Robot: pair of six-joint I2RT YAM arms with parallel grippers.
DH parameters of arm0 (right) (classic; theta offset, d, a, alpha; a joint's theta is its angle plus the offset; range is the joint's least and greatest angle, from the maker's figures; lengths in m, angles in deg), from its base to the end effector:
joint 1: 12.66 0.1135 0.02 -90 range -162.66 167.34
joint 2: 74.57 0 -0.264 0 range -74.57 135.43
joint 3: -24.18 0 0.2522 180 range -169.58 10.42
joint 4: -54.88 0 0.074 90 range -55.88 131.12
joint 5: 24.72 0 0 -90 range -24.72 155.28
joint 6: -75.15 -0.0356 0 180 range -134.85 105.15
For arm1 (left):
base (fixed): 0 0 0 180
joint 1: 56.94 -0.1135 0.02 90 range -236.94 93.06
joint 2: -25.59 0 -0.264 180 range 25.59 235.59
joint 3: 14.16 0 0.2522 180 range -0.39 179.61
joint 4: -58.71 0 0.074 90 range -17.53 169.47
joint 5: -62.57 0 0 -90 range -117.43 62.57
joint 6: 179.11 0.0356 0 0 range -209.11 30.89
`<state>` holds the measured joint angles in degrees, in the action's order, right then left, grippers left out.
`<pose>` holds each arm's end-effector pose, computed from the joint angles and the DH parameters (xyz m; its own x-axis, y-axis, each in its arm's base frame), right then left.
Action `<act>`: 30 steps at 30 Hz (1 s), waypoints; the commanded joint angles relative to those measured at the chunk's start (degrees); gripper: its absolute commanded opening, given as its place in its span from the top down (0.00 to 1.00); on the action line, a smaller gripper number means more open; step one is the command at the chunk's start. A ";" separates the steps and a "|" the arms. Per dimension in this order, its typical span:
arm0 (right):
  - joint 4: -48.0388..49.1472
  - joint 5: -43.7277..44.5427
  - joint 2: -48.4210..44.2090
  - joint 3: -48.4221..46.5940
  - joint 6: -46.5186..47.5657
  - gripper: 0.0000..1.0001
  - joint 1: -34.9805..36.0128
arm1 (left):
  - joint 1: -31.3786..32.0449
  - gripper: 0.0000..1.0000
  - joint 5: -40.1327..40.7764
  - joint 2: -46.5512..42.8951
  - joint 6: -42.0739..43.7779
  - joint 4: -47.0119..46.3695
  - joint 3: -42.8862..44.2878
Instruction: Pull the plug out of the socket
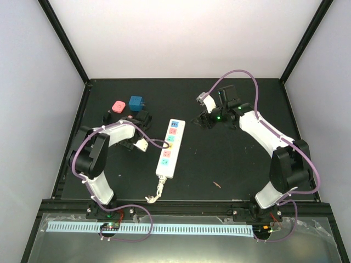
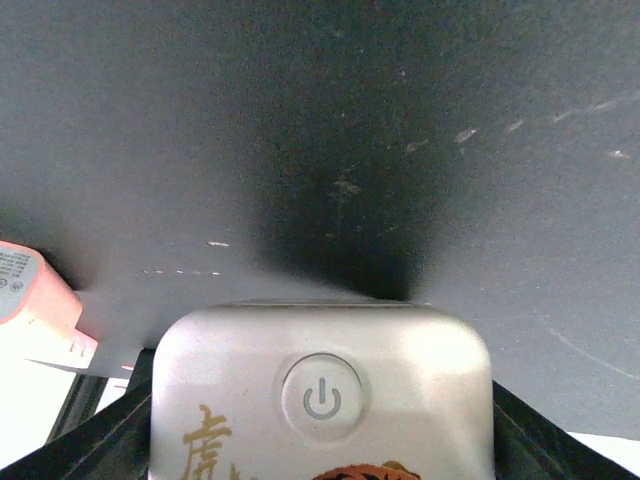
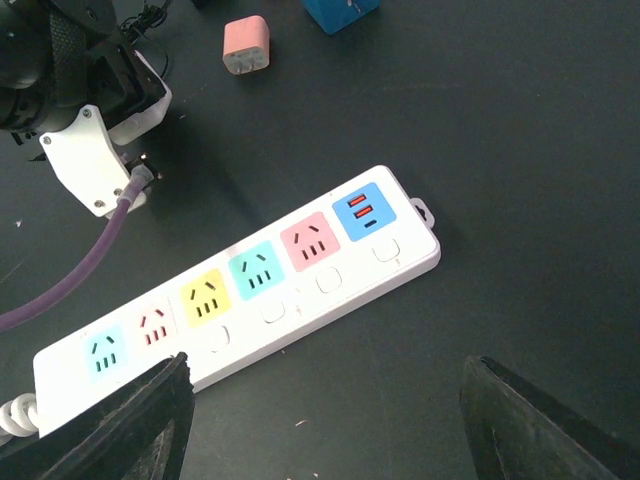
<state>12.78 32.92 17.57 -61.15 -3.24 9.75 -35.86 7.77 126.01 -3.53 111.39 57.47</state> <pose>0.3151 0.1505 0.2690 -0.5522 -0.4116 -0.7250 -0.7742 0.5757 0.2629 0.2911 -0.0902 0.1497 0.1424 0.8183 0.5569 0.9365 -0.2935 0.1918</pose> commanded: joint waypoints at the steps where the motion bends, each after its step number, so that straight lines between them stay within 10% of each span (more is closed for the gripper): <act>1: 0.66 -1.48 -0.43 0.03 0.38 0.24 -0.36 | 0.99 0.33 3.13 1.65 -2.05 0.35 1.47; 16: 0.50 -1.60 -0.77 0.55 1.26 0.20 -0.36 | 2.63 0.16 -1.53 1.30 -8.05 6.59 5.01; 30: 0.26 -7.40 -3.53 2.35 5.86 0.20 -0.40 | 1.35 0.01 -26.04 -7.84 -19.98 14.37 14.20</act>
<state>12.69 29.34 16.41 -59.67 -0.02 9.75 -33.63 -7.97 121.37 -17.89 122.05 68.07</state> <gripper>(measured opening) 0.804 0.988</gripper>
